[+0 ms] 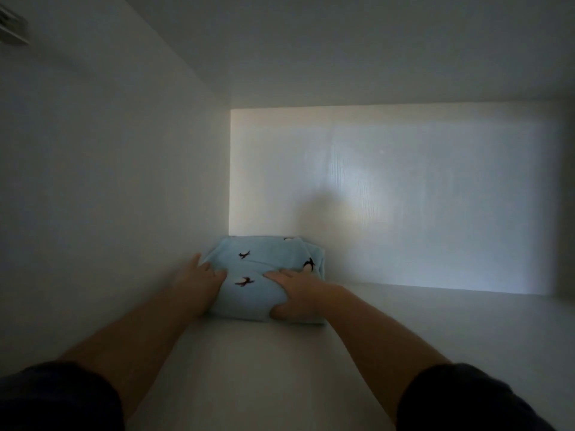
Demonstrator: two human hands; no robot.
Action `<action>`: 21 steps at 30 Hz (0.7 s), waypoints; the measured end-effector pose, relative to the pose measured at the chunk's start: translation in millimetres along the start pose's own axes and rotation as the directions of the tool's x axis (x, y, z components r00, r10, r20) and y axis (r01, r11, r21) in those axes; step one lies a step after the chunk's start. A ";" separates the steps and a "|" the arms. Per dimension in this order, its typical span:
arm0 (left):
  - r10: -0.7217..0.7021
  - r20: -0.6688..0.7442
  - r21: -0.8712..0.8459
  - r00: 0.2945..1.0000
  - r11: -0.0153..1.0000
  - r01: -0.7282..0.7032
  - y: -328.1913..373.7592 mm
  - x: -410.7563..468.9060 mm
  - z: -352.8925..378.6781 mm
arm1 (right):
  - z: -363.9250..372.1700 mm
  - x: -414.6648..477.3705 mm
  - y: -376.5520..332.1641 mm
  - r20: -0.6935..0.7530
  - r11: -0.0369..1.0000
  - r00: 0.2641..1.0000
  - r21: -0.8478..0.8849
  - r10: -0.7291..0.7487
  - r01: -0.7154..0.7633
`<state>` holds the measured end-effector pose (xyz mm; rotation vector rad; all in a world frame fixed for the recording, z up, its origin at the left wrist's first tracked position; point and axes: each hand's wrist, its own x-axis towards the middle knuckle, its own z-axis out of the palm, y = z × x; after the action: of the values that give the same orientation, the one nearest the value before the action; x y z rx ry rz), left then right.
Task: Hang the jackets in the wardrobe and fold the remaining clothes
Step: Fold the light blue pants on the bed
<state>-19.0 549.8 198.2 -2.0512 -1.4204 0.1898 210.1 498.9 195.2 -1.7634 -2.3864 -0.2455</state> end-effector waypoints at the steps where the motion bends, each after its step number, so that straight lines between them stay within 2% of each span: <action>1: -0.010 0.003 -0.007 1.000 1.000 0.010 1.8 3.3 0.1 | 1.2 1.4 2.7 -0.010 1.000 1.000 -0.002 0.003 -0.003; 6: -0.026 -0.041 0.008 0.999 1.000 0.026 7.5 3.5 -3.5 | 1.4 -4.6 1.0 -0.046 0.999 0.998 0.016 0.042 -0.041; 8: -0.062 -0.059 -0.053 0.996 0.997 0.059 9.4 -4.4 -5.3 | -2.7 -18.2 -7.2 -0.043 0.996 0.996 -0.038 0.082 -0.084; 11: -0.092 0.027 -0.164 0.995 0.982 0.095 18.4 -25.5 -25.3 | -19.3 -57.3 -19.2 -0.002 0.987 0.994 -0.119 0.107 -0.106; 13: -0.044 0.059 -0.232 0.997 0.971 0.056 32.6 -47.8 -54.2 | -36.9 -97.3 -25.8 0.020 0.988 0.992 -0.094 0.123 -0.121; 16: 0.153 0.012 -0.306 0.988 0.941 -0.142 68.3 -97.9 -110.2 | -62.6 -181.0 -42.0 -0.046 0.978 0.977 0.015 0.207 -0.207; 18: 0.245 -0.126 -0.423 0.961 0.863 -0.275 98.8 -142.6 -148.6 | -75.0 -253.9 -58.3 -0.171 0.956 0.944 0.132 0.283 -0.263; 19: 0.261 -0.225 -0.521 0.939 0.782 -0.343 115.2 -168.8 -166.1 | -79.1 -294.9 -68.1 -0.245 0.940 0.914 0.193 0.324 -0.281; 21: 0.254 -0.467 -0.660 0.847 0.537 -0.525 154.0 -229.5 -195.7 | -82.4 -385.4 -94.1 -0.386 0.898 0.822 0.312 0.419 -0.311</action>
<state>97.6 232.3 213.9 -2.9267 -0.8405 -0.6864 234.5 94.6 184.2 -1.7772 -1.6456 -0.2641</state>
